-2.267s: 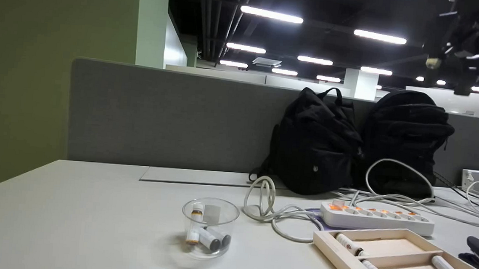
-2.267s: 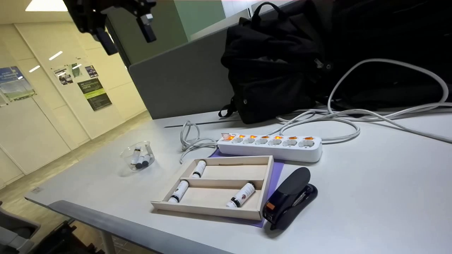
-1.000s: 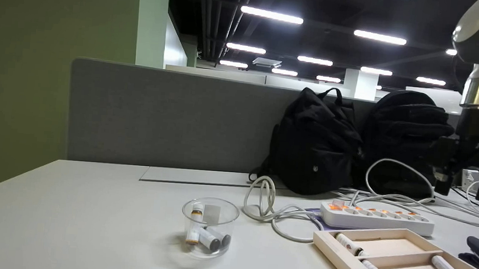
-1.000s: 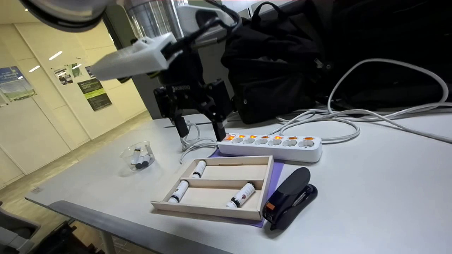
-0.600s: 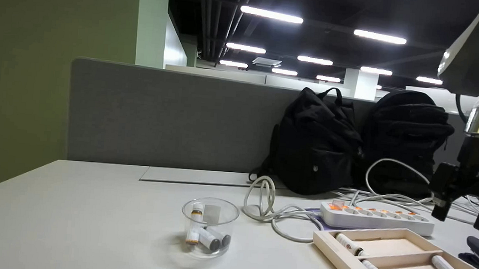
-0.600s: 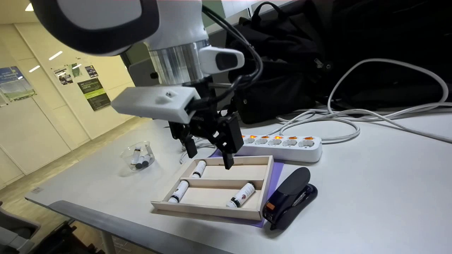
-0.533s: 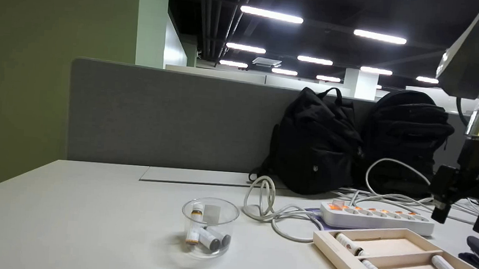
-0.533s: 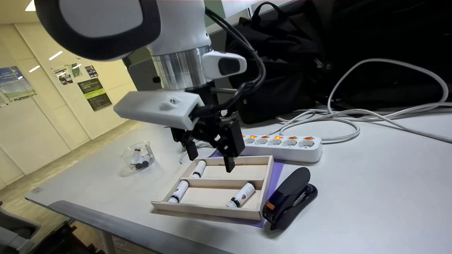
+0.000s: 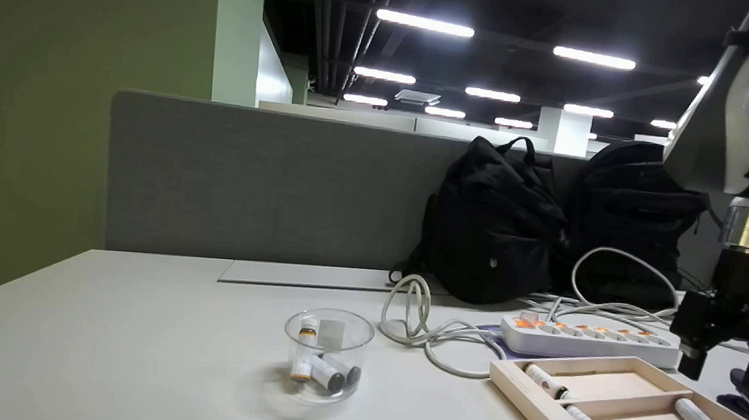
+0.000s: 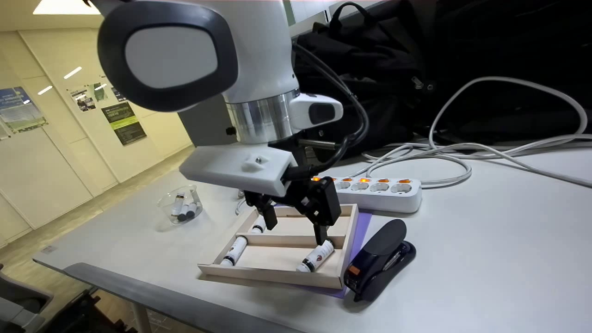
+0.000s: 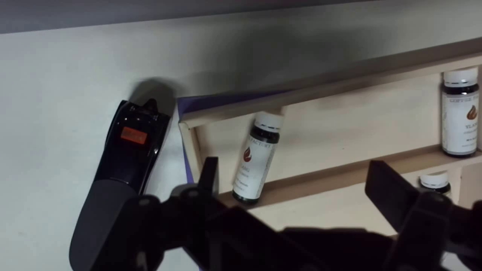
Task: Remove one bottle from the tray and place it inside the clear bowl on the left
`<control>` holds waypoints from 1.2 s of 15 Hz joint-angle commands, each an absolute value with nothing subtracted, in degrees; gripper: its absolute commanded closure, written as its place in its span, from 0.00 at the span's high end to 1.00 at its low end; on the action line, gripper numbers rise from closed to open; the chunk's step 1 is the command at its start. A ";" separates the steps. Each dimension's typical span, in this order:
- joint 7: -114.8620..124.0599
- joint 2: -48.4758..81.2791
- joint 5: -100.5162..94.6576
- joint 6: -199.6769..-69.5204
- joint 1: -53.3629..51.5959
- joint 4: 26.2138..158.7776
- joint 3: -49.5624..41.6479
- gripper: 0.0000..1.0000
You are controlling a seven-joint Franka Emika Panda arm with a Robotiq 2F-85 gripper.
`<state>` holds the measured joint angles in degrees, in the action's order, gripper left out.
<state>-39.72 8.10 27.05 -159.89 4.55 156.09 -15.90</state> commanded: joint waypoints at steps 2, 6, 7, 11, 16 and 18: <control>-41.25 10.03 28.96 -160.70 4.98 154.97 -15.10 1.00; -47.40 11.56 33.89 -163.38 5.95 154.55 -12.39 1.00; -48.80 11.93 34.77 -163.96 5.99 154.50 -11.72 1.00; -52.72 15.19 37.36 -165.89 6.11 153.67 -9.67 1.00; -51.20 21.01 36.68 -167.72 6.07 152.07 -10.17 1.00; -51.91 22.92 37.68 -168.90 7.11 151.19 -9.27 1.00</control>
<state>-50.86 19.64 36.12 -167.30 5.53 153.44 -10.32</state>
